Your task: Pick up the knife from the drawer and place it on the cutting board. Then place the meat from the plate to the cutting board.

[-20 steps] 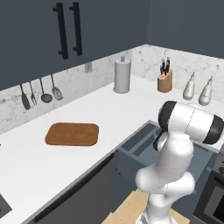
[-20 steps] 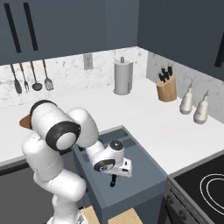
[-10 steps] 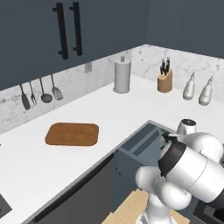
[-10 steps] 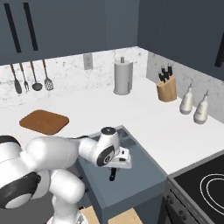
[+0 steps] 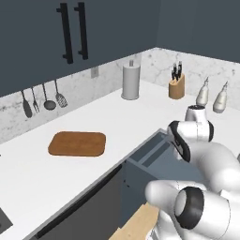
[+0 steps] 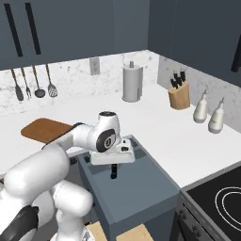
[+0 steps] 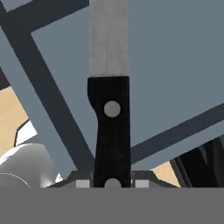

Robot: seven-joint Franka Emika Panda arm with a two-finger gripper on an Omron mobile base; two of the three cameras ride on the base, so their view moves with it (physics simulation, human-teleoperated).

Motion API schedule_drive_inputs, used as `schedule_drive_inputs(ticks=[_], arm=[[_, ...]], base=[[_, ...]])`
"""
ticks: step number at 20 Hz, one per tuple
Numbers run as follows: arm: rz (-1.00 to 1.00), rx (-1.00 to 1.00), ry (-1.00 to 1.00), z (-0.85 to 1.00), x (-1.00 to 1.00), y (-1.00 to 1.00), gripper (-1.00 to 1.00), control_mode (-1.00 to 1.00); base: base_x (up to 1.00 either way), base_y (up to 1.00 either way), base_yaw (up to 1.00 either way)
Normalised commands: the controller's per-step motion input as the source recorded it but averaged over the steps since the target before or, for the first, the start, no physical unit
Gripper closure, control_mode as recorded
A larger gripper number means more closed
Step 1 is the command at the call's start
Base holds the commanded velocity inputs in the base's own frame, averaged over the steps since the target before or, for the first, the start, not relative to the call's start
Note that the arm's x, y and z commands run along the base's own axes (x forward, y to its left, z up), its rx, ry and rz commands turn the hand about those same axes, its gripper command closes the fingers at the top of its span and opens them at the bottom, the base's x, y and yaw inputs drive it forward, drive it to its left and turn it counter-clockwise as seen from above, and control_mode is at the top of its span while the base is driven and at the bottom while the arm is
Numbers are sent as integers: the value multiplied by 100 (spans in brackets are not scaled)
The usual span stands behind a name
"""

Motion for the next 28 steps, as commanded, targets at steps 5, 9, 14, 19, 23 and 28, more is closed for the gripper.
schedule_drive_inputs(ticks=[5,9,14,19,23,28], arm=[[25,3,2,68,17,100,100,-100],[25,9,-10,20,62,100,100,-100],[21,10,-18,0,91,100,100,-100],[17,8,-4,2,99,87,100,-100],[9,1,3,8,79,98,100,-100],[3,0,13,-1,100,90,100,-100]], base=[[0,0,0],[0,0,0],[0,0,0],[0,0,0],[0,0,0],[0,0,0]])
